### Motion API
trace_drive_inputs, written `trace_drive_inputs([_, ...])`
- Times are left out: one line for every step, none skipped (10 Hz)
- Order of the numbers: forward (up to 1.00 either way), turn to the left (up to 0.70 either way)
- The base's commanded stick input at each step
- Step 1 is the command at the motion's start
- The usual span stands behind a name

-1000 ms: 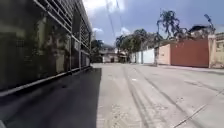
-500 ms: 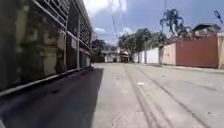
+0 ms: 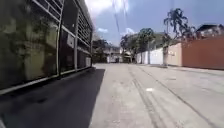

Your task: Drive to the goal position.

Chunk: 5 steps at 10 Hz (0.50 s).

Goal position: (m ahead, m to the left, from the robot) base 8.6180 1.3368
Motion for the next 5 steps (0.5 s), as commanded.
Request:
trace_drive_inputs([1.0, 0.0])
trace_drive_inputs([1.0, 0.0])
trace_drive_inputs([1.0, 0.0])
trace_drive_inputs([1.0, 0.0])
trace_drive_inputs([1.0, 0.0])
